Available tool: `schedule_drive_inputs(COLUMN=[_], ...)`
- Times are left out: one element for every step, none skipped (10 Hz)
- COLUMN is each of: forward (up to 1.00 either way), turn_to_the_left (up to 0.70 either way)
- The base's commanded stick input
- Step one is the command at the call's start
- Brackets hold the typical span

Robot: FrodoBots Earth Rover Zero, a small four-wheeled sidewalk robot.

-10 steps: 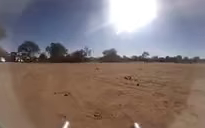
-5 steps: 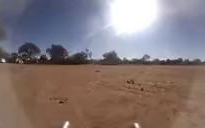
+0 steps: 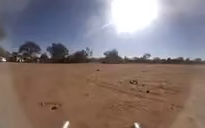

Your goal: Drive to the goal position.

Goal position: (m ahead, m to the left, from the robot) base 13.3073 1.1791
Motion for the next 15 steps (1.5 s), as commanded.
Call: schedule_drive_inputs(forward=[0.50,0.50,0.50,0.50,0.50,0.50,0.50,0.50,0.50,0.50,0.50,0.50,0.50,0.50,0.50], turn_to_the_left=[0.00,0.00,0.00,0.00,0.00,0.00,0.00,0.00,0.00,0.00,0.00,0.00,0.00,0.00,0.00])
